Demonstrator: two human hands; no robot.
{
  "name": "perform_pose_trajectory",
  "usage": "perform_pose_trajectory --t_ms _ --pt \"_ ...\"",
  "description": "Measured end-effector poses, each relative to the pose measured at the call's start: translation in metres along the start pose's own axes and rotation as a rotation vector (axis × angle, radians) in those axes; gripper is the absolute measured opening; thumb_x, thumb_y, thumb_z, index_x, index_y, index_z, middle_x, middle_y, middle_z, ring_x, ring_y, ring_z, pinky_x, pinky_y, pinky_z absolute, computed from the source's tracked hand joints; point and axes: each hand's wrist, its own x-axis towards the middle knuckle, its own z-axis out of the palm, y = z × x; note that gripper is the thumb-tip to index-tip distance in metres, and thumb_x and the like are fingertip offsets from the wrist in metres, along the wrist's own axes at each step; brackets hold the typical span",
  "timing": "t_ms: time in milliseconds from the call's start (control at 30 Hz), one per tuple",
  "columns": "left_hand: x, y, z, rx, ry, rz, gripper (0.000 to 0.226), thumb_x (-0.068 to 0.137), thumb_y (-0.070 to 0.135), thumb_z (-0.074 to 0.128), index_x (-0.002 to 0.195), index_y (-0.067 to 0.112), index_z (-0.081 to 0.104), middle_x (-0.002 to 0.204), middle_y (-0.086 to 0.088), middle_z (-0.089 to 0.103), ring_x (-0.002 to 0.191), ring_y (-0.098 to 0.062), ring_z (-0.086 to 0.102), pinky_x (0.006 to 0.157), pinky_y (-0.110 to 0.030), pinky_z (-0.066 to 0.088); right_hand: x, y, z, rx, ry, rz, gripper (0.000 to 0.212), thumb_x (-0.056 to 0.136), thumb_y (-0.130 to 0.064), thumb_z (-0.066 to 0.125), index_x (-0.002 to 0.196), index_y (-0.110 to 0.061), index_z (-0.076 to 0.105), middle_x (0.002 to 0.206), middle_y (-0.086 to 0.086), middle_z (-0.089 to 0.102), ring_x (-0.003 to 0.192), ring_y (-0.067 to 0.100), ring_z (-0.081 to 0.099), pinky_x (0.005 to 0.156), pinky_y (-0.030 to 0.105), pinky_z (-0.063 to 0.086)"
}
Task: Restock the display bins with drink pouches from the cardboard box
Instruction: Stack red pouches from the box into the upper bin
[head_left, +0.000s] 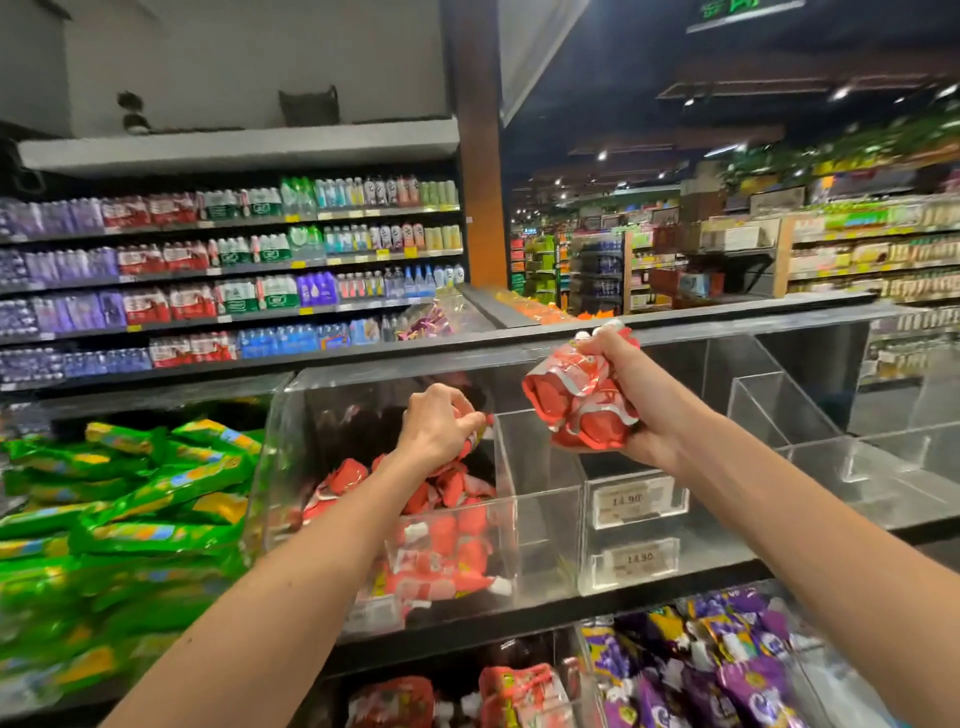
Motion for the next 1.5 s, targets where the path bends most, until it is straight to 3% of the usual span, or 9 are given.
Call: perform_pose_trajectory --t_ms 167,267,400,667,867,1000,1133,1300,1500 --pt "0.02 -0.002 0.026 0.019 -0.16 -0.038 0.038 0.089 0.047 0.069 0.067 0.016 0.072 0.065 -0.002 0.065 0.075 -0.028 0.065 0.064 -0.023 0.04 0.007 -0.003 -0.013 0.007 0.006 -0.005 0.024 0.092 -0.032 0.061 0.103 -0.01 0.062 0.096 0.015 0.074 0.092 0.032 0.07 0.084 0.052 0.057" --pt "0.03 -0.002 0.038 -0.017 -0.451 -0.067 0.06 0.095 0.061 0.049 0.09 0.007 0.073 0.089 -0.01 0.073 0.088 -0.025 0.069 0.082 -0.034 0.055 0.01 -0.002 -0.016 0.009 0.01 -0.004 0.024 0.092 -0.032 0.061 0.102 -0.01 0.063 0.091 0.013 0.075 0.08 0.027 0.071 0.073 0.044 0.059" --pt "0.029 -0.003 0.038 -0.222 -0.66 -0.108 0.037 0.103 0.03 0.051 0.102 -0.003 0.067 0.091 -0.014 0.073 0.08 -0.022 0.073 0.077 -0.041 0.061 0.014 0.004 -0.017 0.007 0.017 0.021 0.028 0.092 -0.032 0.061 0.108 -0.009 0.062 0.094 0.014 0.076 0.083 0.028 0.072 0.078 0.045 0.059" --pt "0.011 0.011 -0.02 -0.278 -0.432 0.128 0.026 0.092 -0.001 0.055 0.103 0.015 0.072 0.093 -0.011 0.073 0.079 -0.021 0.071 0.076 -0.034 0.061 0.015 0.008 0.0 0.003 0.008 0.056 0.023 0.094 -0.029 0.061 0.102 -0.009 0.062 0.098 0.014 0.075 0.084 0.028 0.071 0.075 0.042 0.059" --pt "-0.047 0.02 -0.069 -0.395 -0.229 0.555 0.078 0.075 0.012 0.085 0.136 0.046 0.05 0.138 0.014 0.051 0.114 -0.007 0.061 0.082 -0.026 0.058 0.024 0.009 0.022 0.007 -0.032 0.105 0.026 0.092 -0.031 0.061 0.106 -0.01 0.064 0.1 0.013 0.074 0.09 0.029 0.069 0.084 0.046 0.056" --pt "-0.055 0.019 -0.073 -0.36 -0.082 0.629 0.05 0.08 0.016 0.081 0.122 0.036 0.066 0.125 0.017 0.062 0.114 -0.005 0.06 0.089 -0.02 0.051 0.028 0.01 0.04 -0.02 -0.095 0.138 0.036 0.094 -0.041 0.06 0.112 -0.01 0.065 0.105 0.014 0.075 0.085 0.028 0.071 0.082 0.049 0.055" --pt "-0.055 0.007 -0.079 -0.347 0.029 0.515 0.037 0.08 0.018 0.081 0.108 0.039 0.071 0.106 0.016 0.069 0.088 -0.003 0.066 0.08 -0.017 0.051 0.031 0.013 0.045 -0.03 -0.147 0.142 0.069 0.077 -0.057 0.071 0.121 -0.005 0.061 0.105 0.017 0.074 0.093 0.033 0.073 0.088 0.056 0.055" --pt "-0.046 -0.01 -0.082 -0.215 -0.011 0.318 0.032 0.08 0.025 0.081 0.096 0.048 0.069 0.097 0.018 0.072 0.073 -0.004 0.067 0.068 -0.021 0.046 0.03 0.007 0.037 -0.066 -0.063 0.122 0.039 0.09 -0.035 0.07 0.114 -0.006 0.059 0.097 0.015 0.07 0.08 0.028 0.068 0.069 0.044 0.061" --pt "-0.037 0.007 -0.092 0.002 -0.224 0.424 0.023 0.083 0.029 0.079 0.103 0.04 0.075 0.091 0.013 0.074 0.084 -0.001 0.066 0.078 -0.03 0.054 0.03 0.007 0.02 -0.045 0.032 0.128 0.033 0.089 -0.028 0.072 0.11 -0.008 0.055 0.094 0.014 0.072 0.078 0.028 0.071 0.064 0.042 0.059"
